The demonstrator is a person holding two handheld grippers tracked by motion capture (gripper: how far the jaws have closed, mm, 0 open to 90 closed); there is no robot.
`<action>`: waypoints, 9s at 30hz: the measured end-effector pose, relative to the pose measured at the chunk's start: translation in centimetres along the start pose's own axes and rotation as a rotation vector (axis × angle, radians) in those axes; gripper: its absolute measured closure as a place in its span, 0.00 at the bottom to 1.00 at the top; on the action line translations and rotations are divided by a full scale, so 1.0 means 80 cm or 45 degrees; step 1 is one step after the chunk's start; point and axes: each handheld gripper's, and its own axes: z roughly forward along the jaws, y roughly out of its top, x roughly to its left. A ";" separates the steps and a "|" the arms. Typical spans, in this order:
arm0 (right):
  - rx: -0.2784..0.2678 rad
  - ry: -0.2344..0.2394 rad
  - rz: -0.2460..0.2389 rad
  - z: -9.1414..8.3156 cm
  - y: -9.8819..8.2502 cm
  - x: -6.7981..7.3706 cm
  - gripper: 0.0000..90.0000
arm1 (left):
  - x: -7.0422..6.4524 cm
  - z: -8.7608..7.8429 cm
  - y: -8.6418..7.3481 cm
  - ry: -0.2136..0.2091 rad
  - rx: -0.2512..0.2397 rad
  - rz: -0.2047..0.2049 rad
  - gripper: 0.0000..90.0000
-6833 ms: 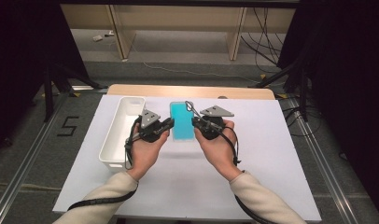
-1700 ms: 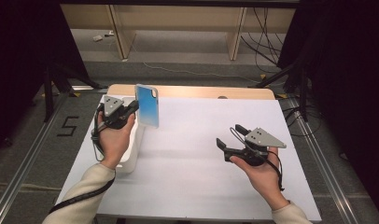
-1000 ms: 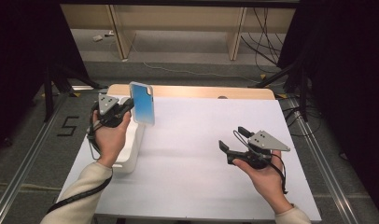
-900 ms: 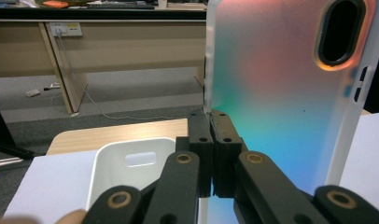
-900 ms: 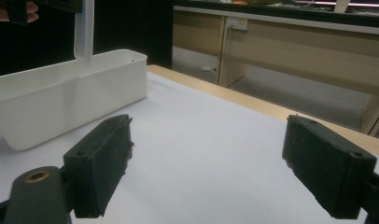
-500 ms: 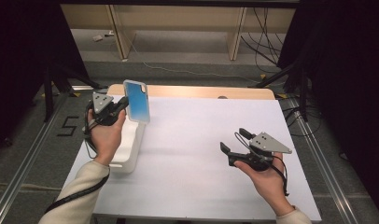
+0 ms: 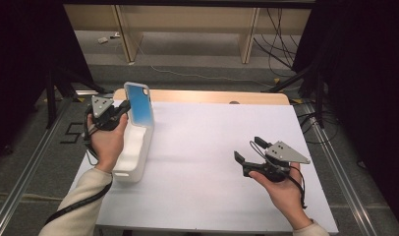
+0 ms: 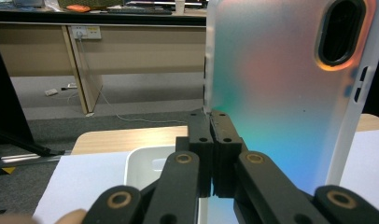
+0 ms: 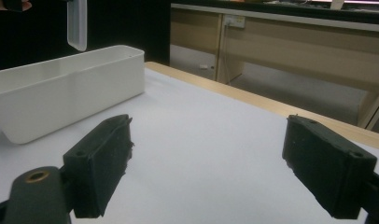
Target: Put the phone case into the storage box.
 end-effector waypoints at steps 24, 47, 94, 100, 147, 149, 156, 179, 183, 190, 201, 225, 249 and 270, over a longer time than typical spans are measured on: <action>-0.010 -0.021 -0.001 -0.015 -0.005 -0.004 0.18 | 0.017 0.003 0.001 0.046 -0.005 -0.017 0.98; -0.011 -0.007 0.005 -0.026 -0.012 -0.003 0.18 | 0.028 0.011 0.002 0.076 -0.006 -0.020 0.98; -0.016 0.003 0.035 -0.032 -0.022 0.000 0.18 | 0.049 0.053 0.000 0.138 0.073 -0.022 0.98; 0.001 -0.001 0.029 -0.033 -0.023 0.000 0.18 | 0.048 0.058 0.000 0.140 0.086 -0.016 0.98; 0.002 0.023 0.040 -0.030 -0.024 0.000 0.18 | 0.049 0.117 -0.011 0.194 0.203 -0.005 0.98; 0.001 0.024 0.039 -0.030 -0.025 0.000 0.18 | 0.048 0.119 -0.011 0.192 0.205 -0.009 0.98; 0.008 0.019 0.036 -0.030 -0.025 0.000 0.18 | 0.047 0.123 -0.010 0.197 0.216 -0.003 0.98; 0.016 0.020 0.034 -0.030 -0.025 0.000 0.18 | 0.049 0.134 -0.017 0.220 0.259 0.005 0.98; 0.015 0.019 0.034 -0.030 -0.025 0.000 0.18 | 0.050 0.136 -0.019 0.226 0.268 0.008 0.98; 0.014 0.020 0.034 -0.030 -0.025 0.000 0.18 | 0.051 0.139 -0.024 0.224 0.284 0.001 0.98; 0.016 0.020 0.032 -0.030 -0.025 0.000 0.18 | 0.052 0.143 -0.028 0.220 0.297 0.020 0.98; 0.020 0.019 0.031 -0.030 -0.025 0.000 0.18 | 0.052 0.150 -0.039 0.237 0.343 0.017 0.98; 0.023 0.018 0.031 -0.030 -0.026 -0.001 0.18 | 0.053 0.154 -0.049 0.247 0.384 0.008 0.97; 0.014 0.020 0.037 -0.028 -0.026 0.000 0.18 | 0.045 0.148 -0.040 0.224 0.354 0.065 0.71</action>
